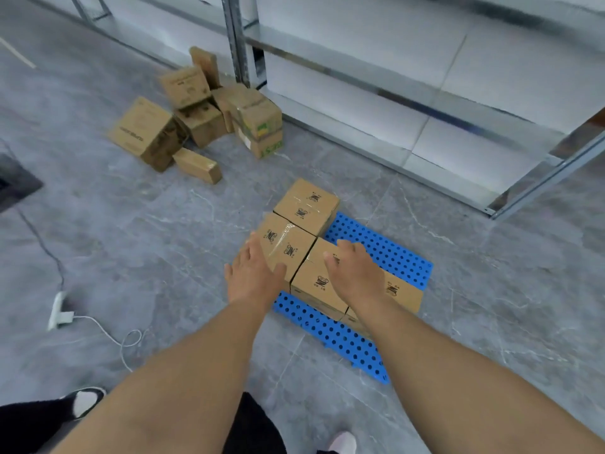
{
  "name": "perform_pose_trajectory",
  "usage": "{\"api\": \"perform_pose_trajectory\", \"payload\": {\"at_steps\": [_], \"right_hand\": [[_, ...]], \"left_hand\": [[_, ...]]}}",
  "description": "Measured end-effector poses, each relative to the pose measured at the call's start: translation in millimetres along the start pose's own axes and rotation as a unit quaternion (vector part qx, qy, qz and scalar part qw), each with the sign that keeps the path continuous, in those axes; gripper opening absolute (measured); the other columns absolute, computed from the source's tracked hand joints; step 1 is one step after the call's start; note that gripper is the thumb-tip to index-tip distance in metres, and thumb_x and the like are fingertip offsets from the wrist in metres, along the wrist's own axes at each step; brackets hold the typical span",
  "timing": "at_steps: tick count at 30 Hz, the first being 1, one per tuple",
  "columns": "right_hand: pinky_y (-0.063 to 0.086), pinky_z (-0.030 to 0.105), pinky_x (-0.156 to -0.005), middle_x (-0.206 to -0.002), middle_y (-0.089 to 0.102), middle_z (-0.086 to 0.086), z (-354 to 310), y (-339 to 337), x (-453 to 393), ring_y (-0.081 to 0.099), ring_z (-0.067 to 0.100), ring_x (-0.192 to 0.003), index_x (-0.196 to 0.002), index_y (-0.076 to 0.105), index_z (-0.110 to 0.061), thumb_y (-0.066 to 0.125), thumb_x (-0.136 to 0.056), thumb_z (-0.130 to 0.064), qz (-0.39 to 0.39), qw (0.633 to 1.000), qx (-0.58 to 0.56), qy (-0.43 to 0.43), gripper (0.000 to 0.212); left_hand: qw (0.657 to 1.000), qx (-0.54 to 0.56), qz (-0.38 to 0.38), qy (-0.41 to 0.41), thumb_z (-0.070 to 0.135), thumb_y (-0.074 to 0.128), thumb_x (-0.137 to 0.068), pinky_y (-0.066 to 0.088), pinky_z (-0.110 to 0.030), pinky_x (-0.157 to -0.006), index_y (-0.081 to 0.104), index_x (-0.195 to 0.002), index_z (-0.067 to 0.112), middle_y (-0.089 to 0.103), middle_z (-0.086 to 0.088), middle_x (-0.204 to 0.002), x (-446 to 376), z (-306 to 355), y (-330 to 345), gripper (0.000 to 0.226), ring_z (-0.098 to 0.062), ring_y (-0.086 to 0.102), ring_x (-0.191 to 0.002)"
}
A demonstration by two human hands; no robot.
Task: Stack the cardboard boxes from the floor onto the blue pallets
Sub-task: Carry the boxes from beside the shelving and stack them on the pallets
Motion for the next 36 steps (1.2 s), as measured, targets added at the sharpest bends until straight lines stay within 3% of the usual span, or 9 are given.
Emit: {"api": "perform_pose_trajectory", "payload": {"at_steps": [6,10,15,20,24,33,36], "right_hand": [[0.034,0.03,-0.065,-0.119,0.05,0.007,-110.8,4.7,-29.0,0.046,0.019,-0.087,-0.124,0.044,-0.012,0.034,-0.094,-0.036,0.003,0.998,0.017,-0.066,0.04],[0.037,0.032,-0.07,-0.121,0.05,0.008,-185.1,14.6,-48.7,0.05,0.023,-0.097,-0.122,0.045,-0.012,0.036,-0.093,-0.031,0.003,0.995,0.021,-0.097,0.035],[0.042,0.035,-0.078,-0.137,0.042,0.01,-277.8,35.6,-63.8,0.048,0.027,-0.115,-0.137,0.035,-0.012,0.035,-0.096,-0.031,-0.003,0.99,0.043,-0.136,0.045],[0.038,0.034,-0.077,-0.131,0.044,0.01,-346.8,57.3,-68.6,0.05,0.028,-0.111,-0.134,0.037,-0.013,0.035,-0.096,-0.034,-0.017,0.984,0.042,-0.174,0.044],[0.042,0.039,-0.086,-0.133,0.043,0.012,-390.8,68.9,-80.1,0.05,0.031,-0.114,-0.134,0.038,-0.012,0.034,-0.097,-0.04,-0.026,0.979,0.043,-0.198,0.047],[0.04,0.039,-0.093,-0.136,0.044,0.011,-463.1,94.1,-145.1,0.047,0.029,-0.12,-0.136,0.038,-0.013,0.033,-0.097,-0.042,-0.042,0.974,0.041,-0.22,0.049],[0.042,0.038,-0.089,-0.135,0.044,0.009,-488.3,98.1,-188.2,0.049,0.028,-0.116,-0.135,0.038,-0.015,0.032,-0.097,-0.043,-0.042,0.974,0.035,-0.221,0.047]], "left_hand": [[0.999,-0.007,0.03,-0.015,0.046,0.044,-0.092,0.011,-0.043,-0.117,0.008,-0.149,0.017,0.008,-0.005,-0.158,-43.0,-57.9,-69.6,0.074,-0.024,0.012,-0.144],[0.998,-0.029,0.043,-0.034,0.049,0.043,-0.092,0.011,-0.042,-0.117,0.018,-0.148,0.016,0.002,-0.005,-0.158,-74.0,-103.6,-115.1,0.07,-0.025,0.011,-0.144],[0.995,-0.034,0.08,-0.053,0.051,0.042,-0.091,0.011,-0.043,-0.115,0.019,-0.148,0.017,0.003,-0.004,-0.159,-108.1,-163.0,-172.2,0.07,-0.026,0.012,-0.144],[0.99,0.002,0.114,-0.087,0.051,0.043,-0.091,0.013,-0.043,-0.116,0.005,-0.15,0.019,0.013,-0.003,-0.157,-118.6,-214.9,-207.6,0.077,-0.023,0.014,-0.143],[0.984,0.015,0.136,-0.118,0.051,0.043,-0.091,0.014,-0.043,-0.116,-0.003,-0.15,0.019,0.019,-0.005,-0.156,-130.6,-247.1,-231.0,0.081,-0.023,0.016,-0.143],[0.978,0.029,0.146,-0.145,0.052,0.044,-0.09,0.014,-0.044,-0.116,-0.002,-0.15,0.019,0.023,-0.006,-0.154,-206.9,-282.4,-263.9,0.082,-0.023,0.02,-0.142],[0.979,0.019,0.146,-0.139,0.051,0.043,-0.091,0.013,-0.045,-0.116,-0.002,-0.15,0.019,0.026,-0.006,-0.153,-254.6,-283.3,-277.9,0.081,-0.023,0.02,-0.142]]}}
Point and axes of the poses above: each hand's wrist, its own x-axis away from the middle knuckle, its own y-axis out of the palm, z = x × y, the point moved 6 cm from there along -x, towards the middle knuckle
